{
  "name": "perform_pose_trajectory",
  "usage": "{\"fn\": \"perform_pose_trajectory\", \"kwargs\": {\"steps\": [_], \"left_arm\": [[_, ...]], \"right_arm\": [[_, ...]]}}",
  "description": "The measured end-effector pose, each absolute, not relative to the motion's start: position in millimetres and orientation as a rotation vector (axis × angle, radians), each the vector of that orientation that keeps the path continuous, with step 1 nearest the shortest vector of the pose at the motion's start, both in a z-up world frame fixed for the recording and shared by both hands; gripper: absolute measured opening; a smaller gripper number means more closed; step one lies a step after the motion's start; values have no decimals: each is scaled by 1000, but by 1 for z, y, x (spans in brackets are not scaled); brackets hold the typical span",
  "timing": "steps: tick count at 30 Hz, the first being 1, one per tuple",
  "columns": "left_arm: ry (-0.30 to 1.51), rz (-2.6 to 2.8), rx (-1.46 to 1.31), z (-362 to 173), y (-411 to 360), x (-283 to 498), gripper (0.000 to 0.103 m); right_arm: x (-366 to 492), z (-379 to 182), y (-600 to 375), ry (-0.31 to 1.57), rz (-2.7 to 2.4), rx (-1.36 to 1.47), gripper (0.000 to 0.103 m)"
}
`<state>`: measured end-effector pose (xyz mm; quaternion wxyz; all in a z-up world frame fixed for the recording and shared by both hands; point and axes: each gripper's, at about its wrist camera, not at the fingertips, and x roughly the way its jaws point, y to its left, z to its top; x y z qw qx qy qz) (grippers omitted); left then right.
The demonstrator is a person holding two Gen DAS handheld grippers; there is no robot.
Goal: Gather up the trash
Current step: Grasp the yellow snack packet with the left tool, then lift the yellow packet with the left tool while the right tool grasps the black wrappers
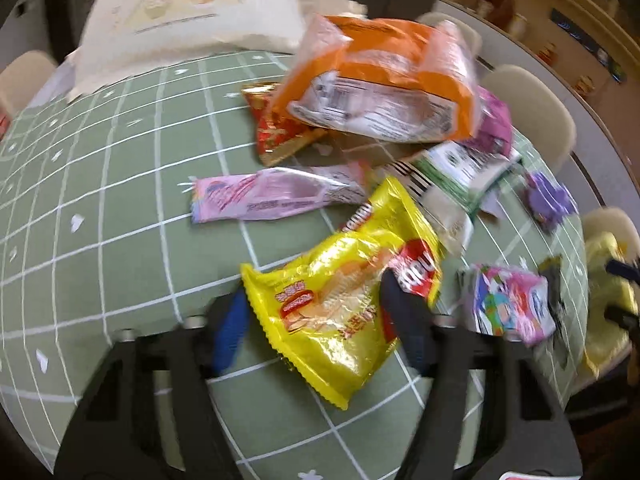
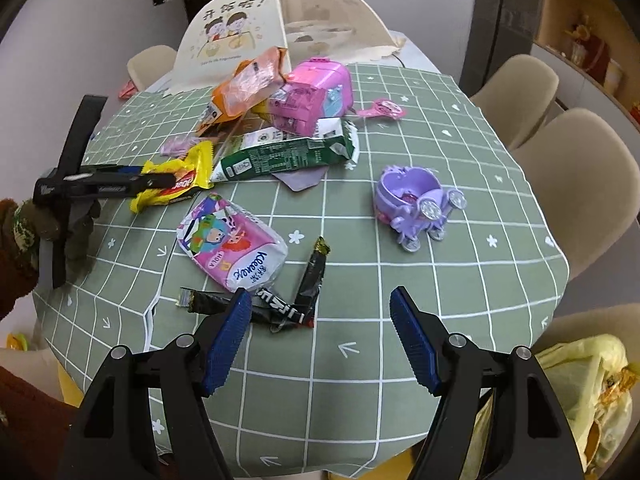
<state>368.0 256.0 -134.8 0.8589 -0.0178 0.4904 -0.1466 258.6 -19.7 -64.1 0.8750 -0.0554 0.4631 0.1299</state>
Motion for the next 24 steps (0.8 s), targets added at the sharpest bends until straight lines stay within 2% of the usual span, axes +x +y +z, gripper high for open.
{"fn": "perform_pose_trajectory", "kwargs": {"steps": [1,2,5,14,17,24], "left_arm": [[1041,-303,-55,-134,258,369,35],[1057,-306,-95,-133,260,369,29],[1031,-280,-157,-119,265,358,23],[923,-189,-352,-63,280,304,23],[931,-156,-343,-62,275,289,23],[994,-123,-373,-72,269,262,23]], "right_arm": [[258,-64,-19,963,271,-128,68],[258,-63,-19,960,270,-144,68],[259,-66,-21,973,288,-153,68],[277,-86,-15,1004,386,-84,67],[284,-98,-16,1044,400,-27,53],[281,-115,-8,1047,418,-93,53]]}}
